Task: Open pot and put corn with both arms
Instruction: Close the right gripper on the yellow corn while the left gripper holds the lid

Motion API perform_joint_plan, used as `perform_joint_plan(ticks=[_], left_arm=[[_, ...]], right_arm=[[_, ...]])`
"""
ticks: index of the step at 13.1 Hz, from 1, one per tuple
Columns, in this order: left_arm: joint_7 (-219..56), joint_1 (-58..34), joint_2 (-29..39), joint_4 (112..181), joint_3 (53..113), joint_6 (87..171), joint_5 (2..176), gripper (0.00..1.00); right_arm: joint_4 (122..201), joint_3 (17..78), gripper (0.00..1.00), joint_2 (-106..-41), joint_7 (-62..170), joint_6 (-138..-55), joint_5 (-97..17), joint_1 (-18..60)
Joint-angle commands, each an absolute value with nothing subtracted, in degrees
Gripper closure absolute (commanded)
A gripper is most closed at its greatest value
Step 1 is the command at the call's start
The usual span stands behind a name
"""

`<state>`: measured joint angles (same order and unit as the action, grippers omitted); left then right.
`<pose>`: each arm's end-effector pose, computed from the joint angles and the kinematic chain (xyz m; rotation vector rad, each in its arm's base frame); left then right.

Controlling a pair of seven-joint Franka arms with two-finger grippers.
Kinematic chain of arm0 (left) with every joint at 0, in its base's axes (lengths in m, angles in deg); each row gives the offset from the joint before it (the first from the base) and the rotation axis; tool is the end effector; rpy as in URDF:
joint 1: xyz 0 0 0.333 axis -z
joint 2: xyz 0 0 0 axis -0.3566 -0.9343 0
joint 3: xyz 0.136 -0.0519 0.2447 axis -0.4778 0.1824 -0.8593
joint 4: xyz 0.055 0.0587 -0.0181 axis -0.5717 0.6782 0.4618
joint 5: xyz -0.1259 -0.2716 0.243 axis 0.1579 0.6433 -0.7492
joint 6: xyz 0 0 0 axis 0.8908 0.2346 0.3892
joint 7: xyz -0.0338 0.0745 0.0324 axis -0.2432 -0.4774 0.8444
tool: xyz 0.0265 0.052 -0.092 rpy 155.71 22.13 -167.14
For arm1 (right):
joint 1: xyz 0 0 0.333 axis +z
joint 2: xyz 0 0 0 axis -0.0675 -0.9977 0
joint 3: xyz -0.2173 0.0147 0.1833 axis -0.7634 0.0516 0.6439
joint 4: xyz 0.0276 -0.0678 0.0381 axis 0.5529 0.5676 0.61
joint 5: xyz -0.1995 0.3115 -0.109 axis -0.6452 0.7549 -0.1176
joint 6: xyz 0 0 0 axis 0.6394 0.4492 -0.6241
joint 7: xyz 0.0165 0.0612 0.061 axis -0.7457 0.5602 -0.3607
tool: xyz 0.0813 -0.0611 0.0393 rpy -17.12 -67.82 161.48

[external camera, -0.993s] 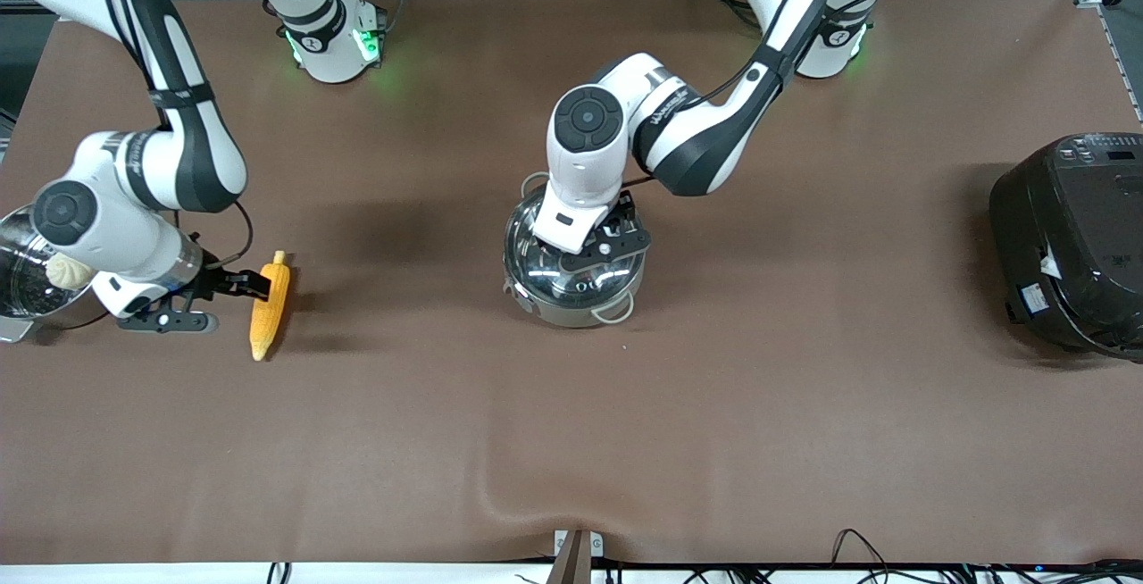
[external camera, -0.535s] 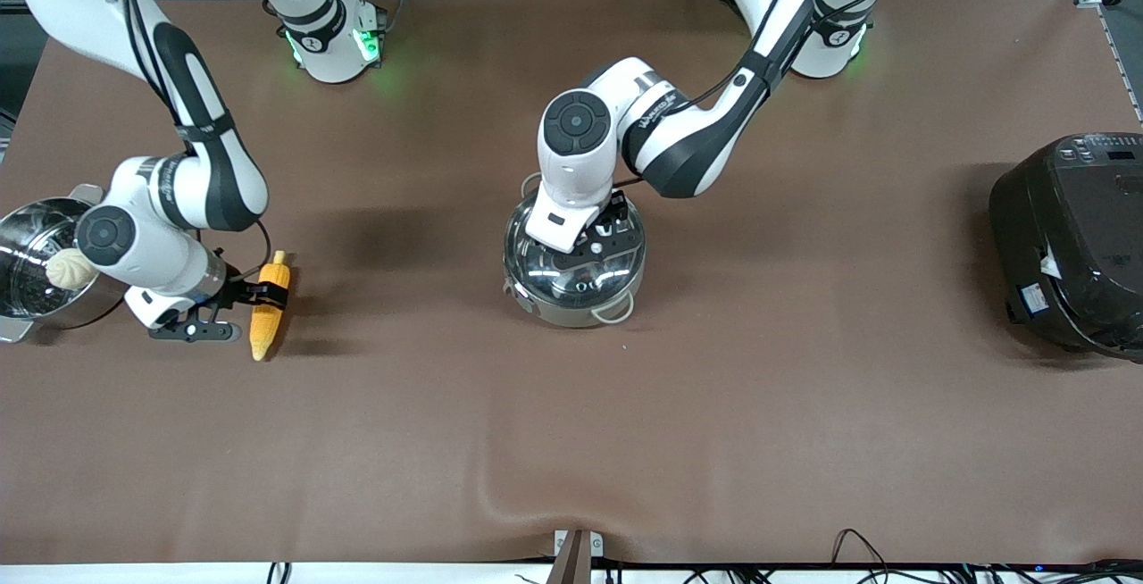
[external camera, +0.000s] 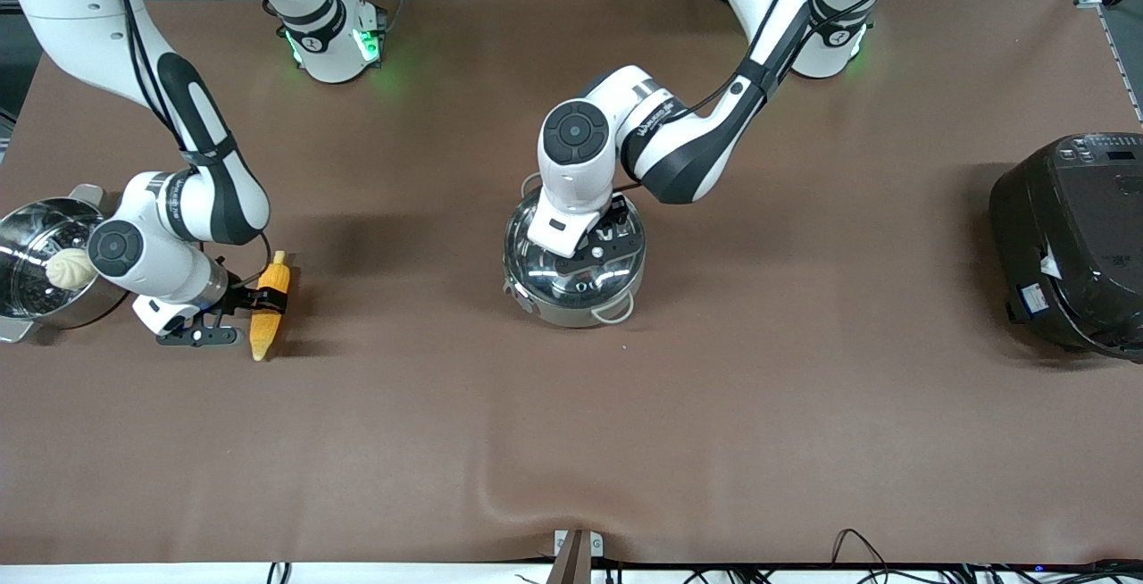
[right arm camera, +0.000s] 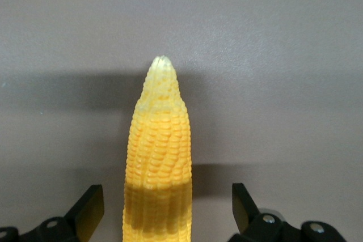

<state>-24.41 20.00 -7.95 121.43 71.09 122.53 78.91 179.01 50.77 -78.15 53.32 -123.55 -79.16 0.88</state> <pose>0.4888 -0.5054 0.3185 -3.0954 -0.4653 0.1076 0.5759 -0.0514 0.1749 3.1022 0.0403 -0.0582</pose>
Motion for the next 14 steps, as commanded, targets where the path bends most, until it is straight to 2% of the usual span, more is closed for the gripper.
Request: perform_joint_plan(ticks=[1, 3, 5, 6, 8, 11, 12, 13, 14], left_arm=[[-22.9, 20.9, -8.3, 120.0, 70.9, 120.3, 78.3, 0.46], [-22.8, 21.3, -8.1, 120.0, 71.0, 119.8, 78.3, 0.46], [-22.9, 21.3, -8.2, 120.0, 71.1, 119.8, 78.3, 0.46], [-22.9, 21.3, -8.3, 120.0, 71.1, 119.8, 78.3, 0.46], [-22.9, 21.3, -8.3, 120.1, 71.1, 119.8, 78.3, 0.49], [-23.1, 20.9, -8.3, 120.4, 71.1, 119.8, 78.3, 0.74], [-23.1, 20.9, -8.3, 120.4, 71.1, 119.8, 78.3, 0.91], [-23.0, 20.9, -8.2, 120.4, 71.1, 119.8, 78.3, 1.0], [-23.0, 21.2, -7.8, 120.4, 71.1, 119.8, 78.2, 1.0]], right_arm=[[178.6, 51.6, 0.0, -79.4, 53.5, -124.0, -79.9, 0.1], [178.6, 51.6, 0.0, -79.4, 53.5, -123.9, -79.8, 0.2], [178.6, 51.6, 0.15, -79.8, 53.4, -123.7, -79.8, 0.3], [178.6, 51.6, 0.36, -79.5, 53.2, -123.3, -79.8, 0.4], [178.6, 51.6, 0.68, -79.5, 53.1, -123.1, -79.8, 0.4], [178.0, 51.6, 0.9, -79.2, 52.7, -123.0, -79.8, 0.6], [177.8, 51.6, 0.91, -79.0, 52.7, -122.8, -79.8, 0.7], [177.5, 51.6, 0.91, -78.8, 52.7, -122.4, -79.8, 0.7], [176.6, 51.6, 0.91, -78.5, 52.6, -121.0, -79.8, 0.8]])
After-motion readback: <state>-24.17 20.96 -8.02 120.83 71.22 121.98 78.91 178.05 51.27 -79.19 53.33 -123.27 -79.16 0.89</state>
